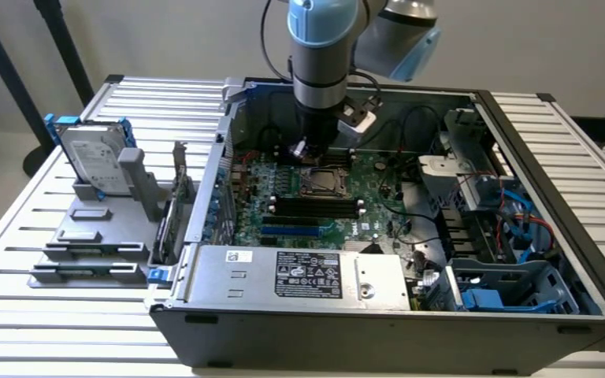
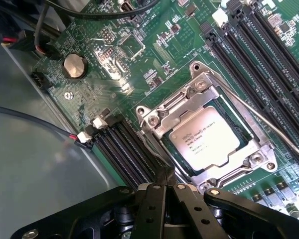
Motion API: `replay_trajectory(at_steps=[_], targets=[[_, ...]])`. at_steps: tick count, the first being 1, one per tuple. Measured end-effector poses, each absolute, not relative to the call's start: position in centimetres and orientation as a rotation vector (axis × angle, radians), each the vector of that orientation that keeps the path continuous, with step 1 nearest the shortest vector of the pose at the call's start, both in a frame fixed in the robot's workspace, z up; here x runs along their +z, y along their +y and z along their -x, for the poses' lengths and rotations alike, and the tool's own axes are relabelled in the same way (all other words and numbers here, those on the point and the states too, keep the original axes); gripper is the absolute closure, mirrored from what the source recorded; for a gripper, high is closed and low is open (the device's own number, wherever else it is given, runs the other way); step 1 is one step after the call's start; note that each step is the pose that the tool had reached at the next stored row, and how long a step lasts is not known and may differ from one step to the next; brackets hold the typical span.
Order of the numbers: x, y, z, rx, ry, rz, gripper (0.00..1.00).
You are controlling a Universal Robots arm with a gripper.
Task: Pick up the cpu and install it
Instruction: 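Install the first cpu locking lever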
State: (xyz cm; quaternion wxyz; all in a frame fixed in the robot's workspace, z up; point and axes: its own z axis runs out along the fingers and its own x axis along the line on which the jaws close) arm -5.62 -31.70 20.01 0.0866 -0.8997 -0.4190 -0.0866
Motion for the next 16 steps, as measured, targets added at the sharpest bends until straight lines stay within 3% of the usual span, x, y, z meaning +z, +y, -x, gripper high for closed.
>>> replay_trajectory(at_steps=[16], targets=[[19.97,-31.70,5.01,-0.258,-1.254,2.678,0.89]])
